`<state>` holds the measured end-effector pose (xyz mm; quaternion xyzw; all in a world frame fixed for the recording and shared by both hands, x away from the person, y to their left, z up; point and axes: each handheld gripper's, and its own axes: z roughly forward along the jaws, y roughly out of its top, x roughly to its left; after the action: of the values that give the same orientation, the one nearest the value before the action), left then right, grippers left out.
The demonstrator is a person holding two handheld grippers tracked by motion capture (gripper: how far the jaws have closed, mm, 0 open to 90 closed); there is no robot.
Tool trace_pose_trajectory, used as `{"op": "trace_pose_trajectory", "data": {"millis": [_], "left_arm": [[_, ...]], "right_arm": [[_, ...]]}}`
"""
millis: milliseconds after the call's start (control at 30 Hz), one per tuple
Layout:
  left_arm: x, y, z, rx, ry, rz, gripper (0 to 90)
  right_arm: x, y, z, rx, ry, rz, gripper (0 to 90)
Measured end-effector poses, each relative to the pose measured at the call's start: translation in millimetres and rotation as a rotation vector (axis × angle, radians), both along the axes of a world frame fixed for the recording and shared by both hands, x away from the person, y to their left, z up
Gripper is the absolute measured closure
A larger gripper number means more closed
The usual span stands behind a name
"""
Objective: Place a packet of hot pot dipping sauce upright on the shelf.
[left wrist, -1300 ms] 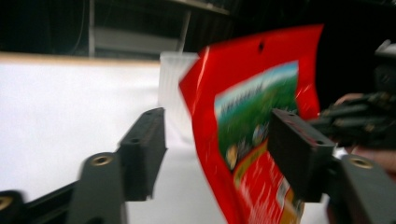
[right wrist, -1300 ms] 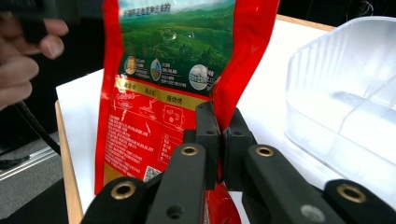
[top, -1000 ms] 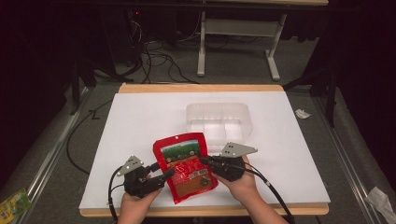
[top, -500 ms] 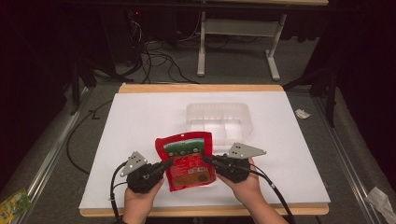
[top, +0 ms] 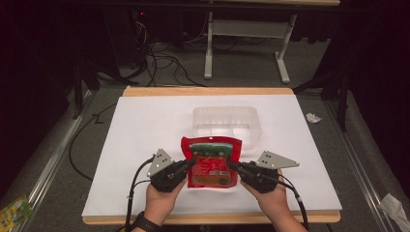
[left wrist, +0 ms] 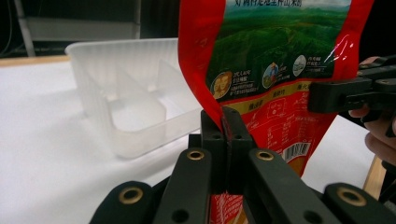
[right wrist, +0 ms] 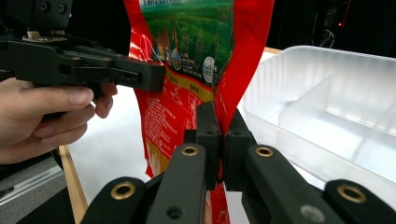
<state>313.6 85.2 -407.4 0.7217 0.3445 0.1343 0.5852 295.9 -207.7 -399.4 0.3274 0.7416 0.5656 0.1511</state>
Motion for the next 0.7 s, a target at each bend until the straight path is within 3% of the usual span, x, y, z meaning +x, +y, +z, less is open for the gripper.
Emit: {"op": "trace_pose_trajectory", "data": {"millis": [167, 300, 467, 500, 533, 567, 600, 700], "left_arm": [[-2.0, -8.7, -4.6, 0.029, -0.024, -0.015, 90.0], [-2.1, -10.4, -9.5, 0.058, -0.028, -0.021, 90.0], [-2.6, -7.2, -14.1, 0.054, -0.036, -0.025, 90.0], [-3.0, -6.7, -14.5, 0.054, -0.043, -0.029, 90.0], [-3.3, -6.4, -14.6, 0.053, -0.045, -0.031, 90.0], [-3.9, -6.4, -14.8, 0.053, -0.046, -0.030, 90.0], [-3.9, -6.4, -14.8, 0.053, -0.046, -0.030, 90.0], [-4.5, -6.7, -14.7, 0.052, -0.049, -0.029, 90.0]], "right_arm": [[-7.3, -7.4, -3.5, -0.025, -0.006, -0.010, 89.3], [-9.9, -8.8, -14.4, -0.037, 0.021, 0.001, 88.3], [-10.0, -6.3, -16.1, -0.036, 0.025, 0.024, 81.5], [-9.0, -4.9, -18.8, -0.046, 0.043, 0.038, 74.7], [-9.0, -4.9, -18.8, -0.046, 0.043, 0.038, 74.7], [-5.6, -3.0, -22.6, -0.044, 0.075, 0.063, 70.4], [-5.6, -3.0, -22.6, -0.044, 0.075, 0.063, 70.4], [1.7, 1.7, -28.4, -0.049, 0.133, 0.091, 64.5]]}}
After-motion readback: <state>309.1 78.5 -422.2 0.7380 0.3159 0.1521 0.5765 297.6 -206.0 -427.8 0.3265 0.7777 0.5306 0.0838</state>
